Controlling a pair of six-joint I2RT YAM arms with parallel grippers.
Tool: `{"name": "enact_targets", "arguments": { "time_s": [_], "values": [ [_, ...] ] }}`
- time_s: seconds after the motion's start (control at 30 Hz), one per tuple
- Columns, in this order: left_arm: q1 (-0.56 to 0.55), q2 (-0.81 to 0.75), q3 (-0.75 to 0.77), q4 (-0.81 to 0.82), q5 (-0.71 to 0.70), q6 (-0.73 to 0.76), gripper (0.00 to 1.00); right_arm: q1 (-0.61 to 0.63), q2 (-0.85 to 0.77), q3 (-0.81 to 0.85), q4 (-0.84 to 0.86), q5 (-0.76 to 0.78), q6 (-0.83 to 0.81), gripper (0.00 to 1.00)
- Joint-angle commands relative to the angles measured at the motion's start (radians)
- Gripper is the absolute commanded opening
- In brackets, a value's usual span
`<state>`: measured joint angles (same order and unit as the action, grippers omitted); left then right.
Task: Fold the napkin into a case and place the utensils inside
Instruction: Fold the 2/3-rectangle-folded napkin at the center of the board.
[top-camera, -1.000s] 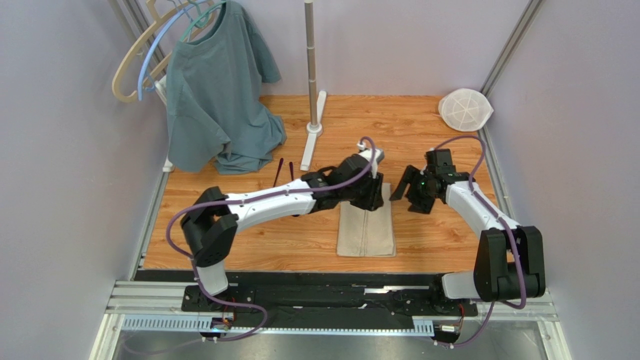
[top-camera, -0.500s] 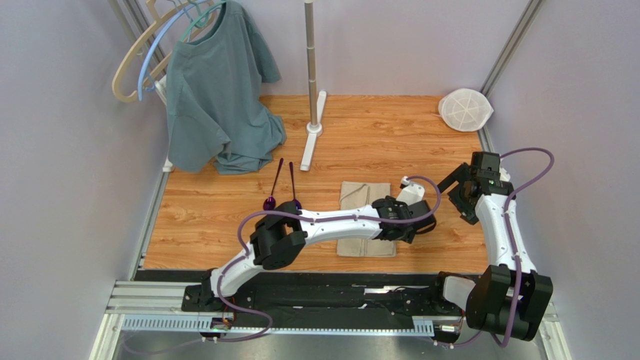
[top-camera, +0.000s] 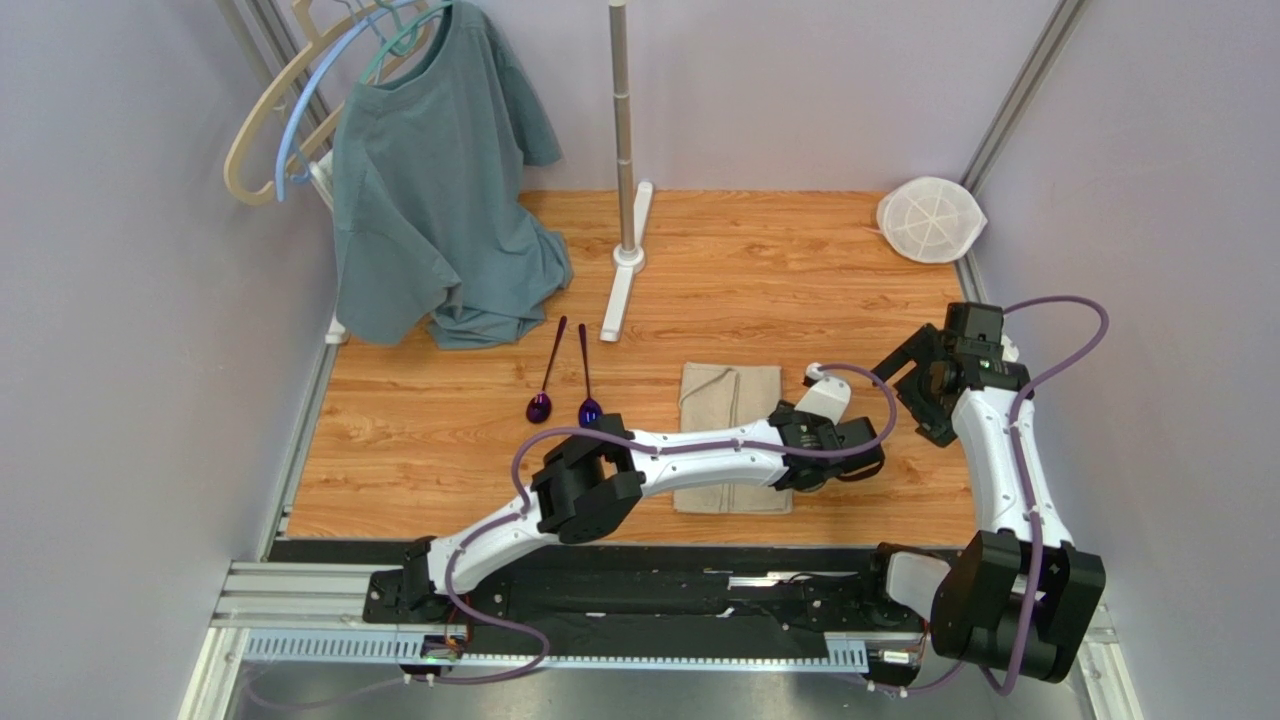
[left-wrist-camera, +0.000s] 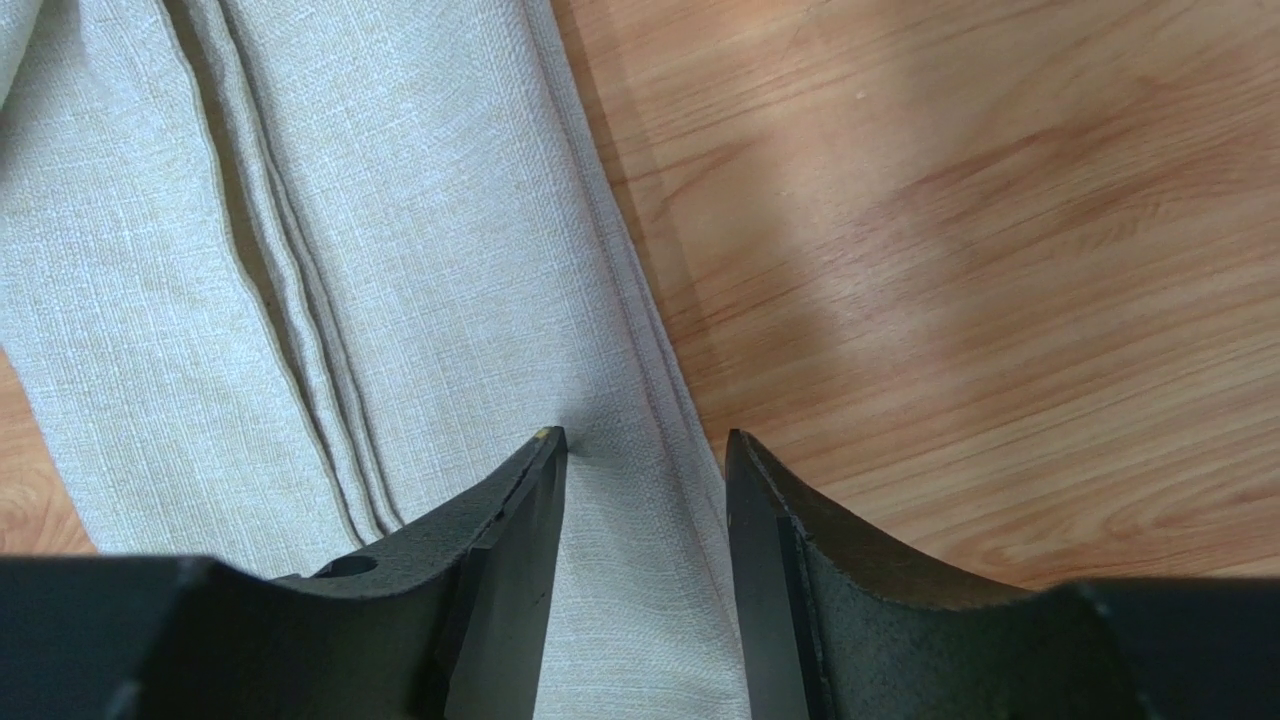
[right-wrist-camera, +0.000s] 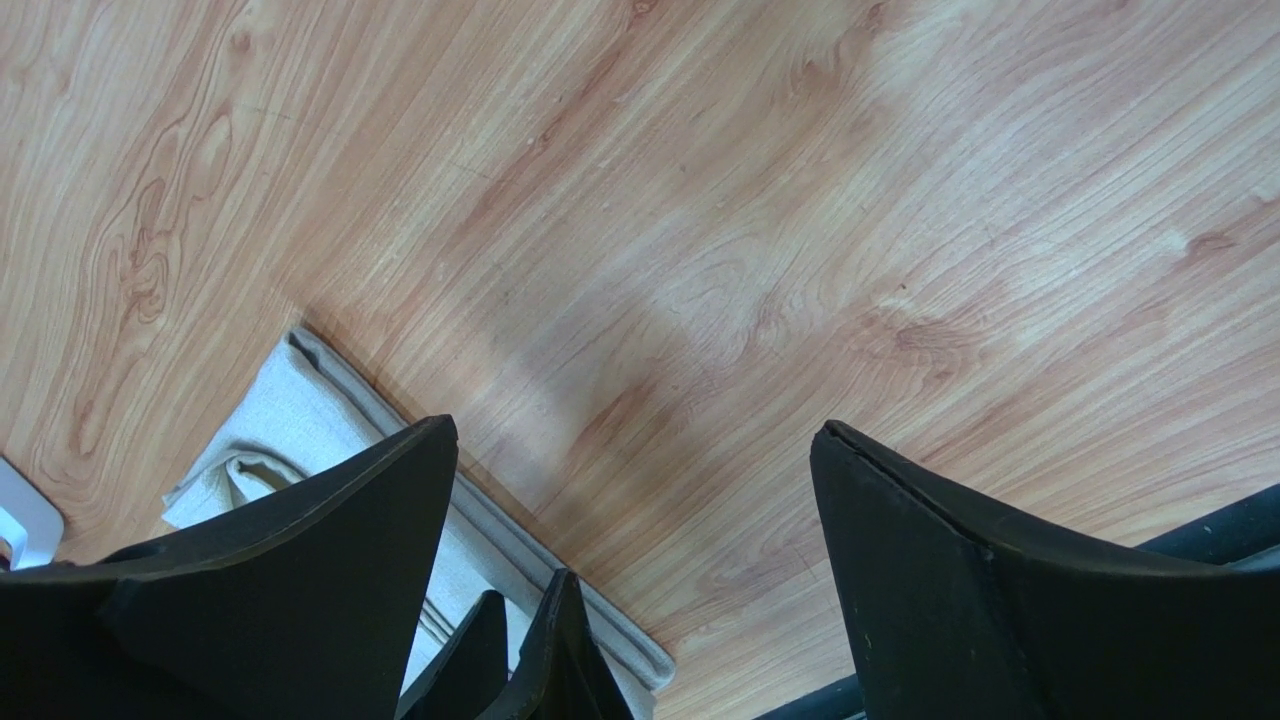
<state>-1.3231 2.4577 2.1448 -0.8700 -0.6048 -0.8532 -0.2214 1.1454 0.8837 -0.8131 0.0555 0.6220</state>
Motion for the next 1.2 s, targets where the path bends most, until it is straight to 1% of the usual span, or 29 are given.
{"name": "enact_targets", "arguments": {
  "time_s": [0.0, 0.03, 0.13, 0.17, 0.2, 0.33, 0.43, 0.5, 0.57, 0.6, 0.67, 0.7, 0.77, 0.8, 0.83, 0.87, 0.9, 0.97, 1.03, 1.1, 1.17],
  "values": [
    [-0.019, 0.017, 0.056, -0.037, -0.038, -0.02, 0.55, -0.004, -0.015, -0.008, 0.029, -0.04, -0.01, 0.91],
    [-0.021, 0.017, 0.055, -0.038, -0.038, -0.021, 0.58, -0.004, -0.019, -0.011, 0.029, -0.042, -0.013, 0.91],
    [-0.021, 0.026, 0.049, -0.043, -0.036, -0.033, 0.6, -0.004, -0.03, -0.025, 0.038, -0.04, -0.008, 0.91],
    [-0.021, 0.03, 0.049, -0.044, -0.033, -0.038, 0.6, -0.003, -0.032, -0.028, 0.04, -0.075, -0.007, 0.91],
    [-0.021, 0.037, 0.05, -0.046, -0.03, -0.043, 0.57, 0.001, -0.035, -0.035, 0.042, -0.077, -0.004, 0.9],
    [-0.021, 0.058, 0.047, -0.06, -0.018, -0.053, 0.51, 0.02, -0.038, -0.057, 0.064, -0.075, -0.005, 0.9],
    [-0.021, 0.058, 0.037, -0.057, -0.023, -0.047, 0.46, 0.024, -0.02, -0.072, 0.092, -0.114, -0.021, 0.89],
    [-0.018, 0.044, 0.027, -0.057, -0.016, -0.049, 0.4, 0.024, 0.007, -0.077, 0.115, -0.184, -0.06, 0.89],
    [-0.019, 0.02, -0.011, -0.031, 0.005, -0.041, 0.36, 0.024, 0.039, -0.088, 0.158, -0.27, -0.08, 0.88],
    [-0.019, -0.017, -0.032, -0.012, 0.014, -0.037, 0.34, 0.024, 0.049, -0.088, 0.166, -0.298, -0.097, 0.88],
    [-0.018, -0.061, -0.107, 0.051, 0.043, -0.005, 0.34, 0.024, 0.069, -0.1, 0.21, -0.382, -0.108, 0.87],
    [-0.016, -0.115, -0.171, 0.081, 0.066, 0.006, 0.31, 0.024, 0.083, -0.107, 0.23, -0.411, -0.111, 0.86],
    [-0.011, -0.166, -0.238, 0.167, 0.097, 0.032, 0.22, 0.022, 0.097, -0.127, 0.294, -0.492, -0.113, 0.85],
    [-0.004, -0.214, -0.299, 0.192, 0.126, 0.036, 0.19, 0.022, 0.108, -0.134, 0.313, -0.514, -0.111, 0.84],
    [-0.001, -0.238, -0.33, 0.236, 0.135, 0.034, 0.13, 0.024, 0.114, -0.138, 0.348, -0.535, -0.111, 0.84],
    [0.004, -0.261, -0.361, 0.262, 0.149, 0.04, 0.05, 0.024, 0.12, -0.143, 0.365, -0.581, -0.116, 0.84],
    [0.013, -0.3, -0.414, 0.287, 0.187, 0.042, 0.0, 0.025, 0.132, -0.143, 0.374, -0.598, -0.114, 0.84],
    [0.022, -0.338, -0.465, 0.347, 0.215, 0.043, 0.0, 0.037, 0.171, -0.141, 0.406, -0.661, -0.117, 0.84],
    [0.038, -0.384, -0.537, 0.42, 0.281, 0.048, 0.0, 0.057, 0.213, -0.132, 0.417, -0.683, -0.12, 0.83],
    [0.051, -0.42, -0.577, 0.468, 0.339, 0.045, 0.0, 0.086, 0.224, -0.143, 0.442, -0.715, -0.105, 0.83],
    [0.059, -0.439, -0.611, 0.5, 0.355, 0.039, 0.0, 0.099, 0.228, -0.179, 0.485, -0.727, -0.079, 0.82]
  ]
}}
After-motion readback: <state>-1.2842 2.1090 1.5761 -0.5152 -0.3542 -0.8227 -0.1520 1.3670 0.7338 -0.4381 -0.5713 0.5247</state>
